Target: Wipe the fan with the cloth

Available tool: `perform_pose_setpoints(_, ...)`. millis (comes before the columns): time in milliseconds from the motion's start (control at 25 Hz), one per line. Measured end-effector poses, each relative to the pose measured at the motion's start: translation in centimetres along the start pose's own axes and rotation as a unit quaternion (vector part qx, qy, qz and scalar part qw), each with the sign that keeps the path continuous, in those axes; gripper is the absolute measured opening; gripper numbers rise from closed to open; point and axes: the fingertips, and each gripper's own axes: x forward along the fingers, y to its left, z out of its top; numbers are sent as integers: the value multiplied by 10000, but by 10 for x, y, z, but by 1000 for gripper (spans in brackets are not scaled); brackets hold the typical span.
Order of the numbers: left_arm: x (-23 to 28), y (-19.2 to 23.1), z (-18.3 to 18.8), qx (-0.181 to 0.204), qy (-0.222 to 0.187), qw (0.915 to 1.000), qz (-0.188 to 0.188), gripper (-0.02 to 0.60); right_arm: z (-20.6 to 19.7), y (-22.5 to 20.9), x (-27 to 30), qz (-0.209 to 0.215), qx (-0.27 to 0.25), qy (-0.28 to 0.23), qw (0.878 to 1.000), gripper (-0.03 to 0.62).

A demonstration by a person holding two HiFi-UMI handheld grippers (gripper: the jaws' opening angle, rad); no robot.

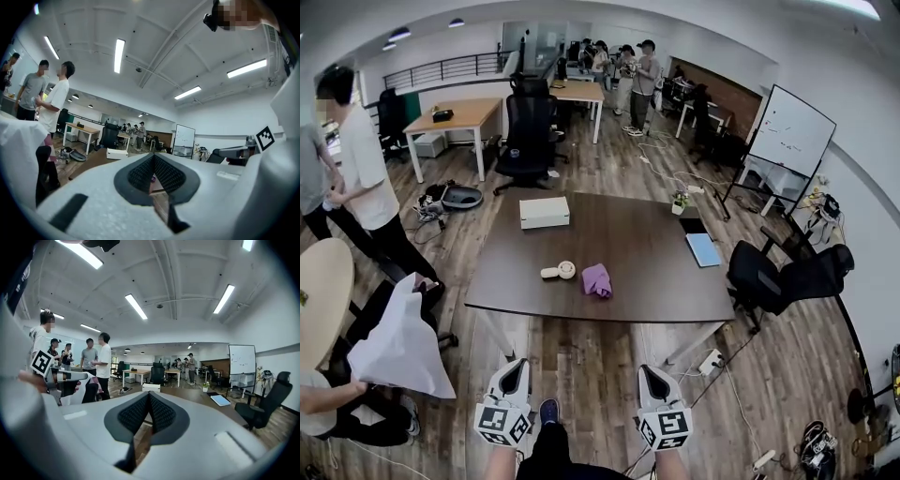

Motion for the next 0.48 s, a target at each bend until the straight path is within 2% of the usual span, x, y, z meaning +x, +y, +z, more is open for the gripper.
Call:
perform_pose_setpoints(80, 14, 7, 3, 207, 42, 9998, 42, -3, 1, 0, 14, 41, -45, 43, 10000, 11)
perform_pose_setpoints(280, 56, 30, 13, 30, 52, 10000, -65, -4, 14, -9, 59, 57, 259, 36, 9996, 11)
perform_pose_setpoints(480, 95, 63, 32, 183, 92, 9997, -117, -4, 27, -17, 106, -46, 457, 74, 9989, 11)
